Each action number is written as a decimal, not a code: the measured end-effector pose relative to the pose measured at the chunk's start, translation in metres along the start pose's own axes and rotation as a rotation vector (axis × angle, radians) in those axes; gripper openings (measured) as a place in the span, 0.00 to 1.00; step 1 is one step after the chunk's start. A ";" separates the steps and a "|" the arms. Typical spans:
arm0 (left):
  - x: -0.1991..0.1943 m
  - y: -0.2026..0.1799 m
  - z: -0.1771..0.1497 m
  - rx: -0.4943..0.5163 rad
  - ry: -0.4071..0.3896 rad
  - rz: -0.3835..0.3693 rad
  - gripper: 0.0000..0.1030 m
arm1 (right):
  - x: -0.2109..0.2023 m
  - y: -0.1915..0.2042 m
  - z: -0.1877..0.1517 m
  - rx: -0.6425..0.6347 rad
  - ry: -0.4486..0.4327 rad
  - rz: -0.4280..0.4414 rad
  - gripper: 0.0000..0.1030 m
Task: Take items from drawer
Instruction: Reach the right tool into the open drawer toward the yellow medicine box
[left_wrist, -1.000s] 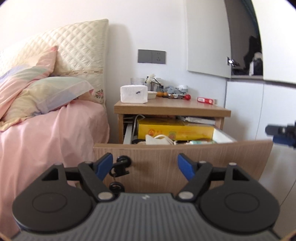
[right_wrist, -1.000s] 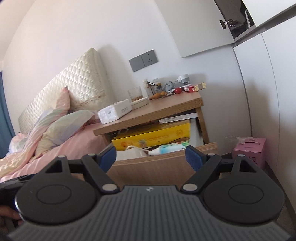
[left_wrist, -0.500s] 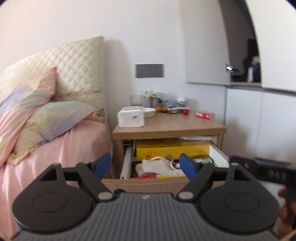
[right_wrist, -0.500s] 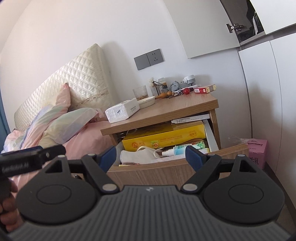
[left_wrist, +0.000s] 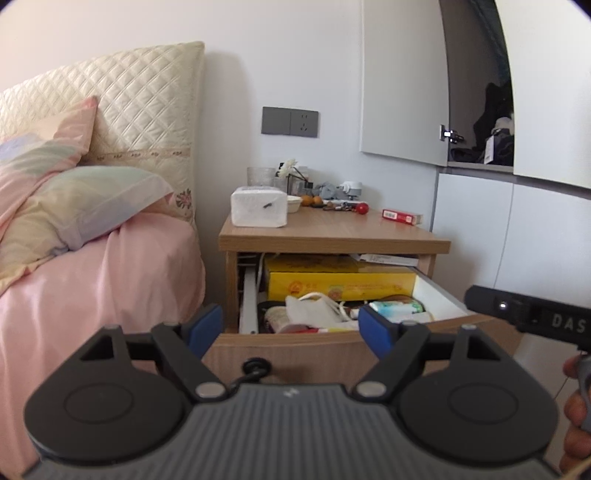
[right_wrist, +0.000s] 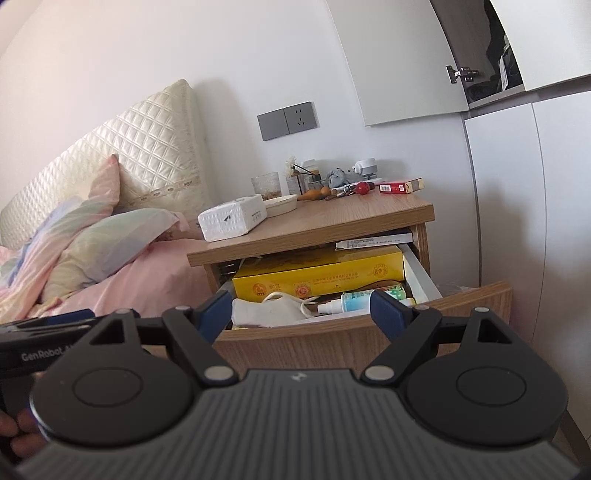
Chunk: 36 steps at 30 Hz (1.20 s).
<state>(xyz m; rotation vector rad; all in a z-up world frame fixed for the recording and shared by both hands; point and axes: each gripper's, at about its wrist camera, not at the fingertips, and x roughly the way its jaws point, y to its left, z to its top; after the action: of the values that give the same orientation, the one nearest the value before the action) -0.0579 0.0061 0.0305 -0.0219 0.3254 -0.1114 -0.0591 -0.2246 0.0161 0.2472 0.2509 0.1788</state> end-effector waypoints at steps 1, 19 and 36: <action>0.002 0.006 -0.002 -0.002 0.011 0.000 0.80 | 0.002 0.003 -0.003 0.004 0.008 -0.012 0.82; 0.006 0.021 -0.011 0.021 0.032 -0.043 0.81 | 0.039 0.023 0.009 -0.079 0.101 -0.027 0.82; 0.014 0.029 -0.014 0.020 0.025 -0.056 0.90 | 0.049 0.019 0.004 -0.069 0.129 -0.040 0.82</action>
<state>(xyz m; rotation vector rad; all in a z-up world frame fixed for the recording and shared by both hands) -0.0463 0.0334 0.0117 -0.0095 0.3490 -0.1700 -0.0137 -0.1973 0.0141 0.1627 0.3766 0.1640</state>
